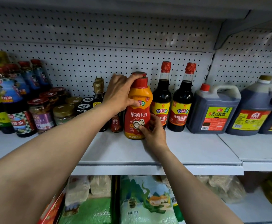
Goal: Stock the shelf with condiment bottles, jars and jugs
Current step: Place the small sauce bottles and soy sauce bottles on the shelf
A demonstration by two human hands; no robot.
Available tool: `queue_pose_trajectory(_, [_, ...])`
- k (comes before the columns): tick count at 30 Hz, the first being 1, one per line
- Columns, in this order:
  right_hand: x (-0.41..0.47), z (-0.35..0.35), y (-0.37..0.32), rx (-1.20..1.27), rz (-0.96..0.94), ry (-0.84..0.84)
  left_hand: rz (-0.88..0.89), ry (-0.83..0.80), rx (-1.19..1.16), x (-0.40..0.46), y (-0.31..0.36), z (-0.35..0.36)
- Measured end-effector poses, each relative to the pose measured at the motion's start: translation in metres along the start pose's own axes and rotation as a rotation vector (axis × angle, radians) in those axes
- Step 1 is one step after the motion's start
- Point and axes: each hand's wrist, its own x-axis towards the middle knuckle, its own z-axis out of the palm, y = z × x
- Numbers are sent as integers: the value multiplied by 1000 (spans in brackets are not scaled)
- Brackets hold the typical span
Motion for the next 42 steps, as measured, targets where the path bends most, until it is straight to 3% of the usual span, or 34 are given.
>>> queue_pose_trajectory(10, [22,14,11,78,86,108,-56,17,-10,13,-8,11])
queue_pose_trajectory(27, [35,24,9,-302,45,271,-97,26,31,34,-30,31])
queue_pose_trajectory(42, [35,24,9,-319,42,256,-85,47,33,31,-27,30])
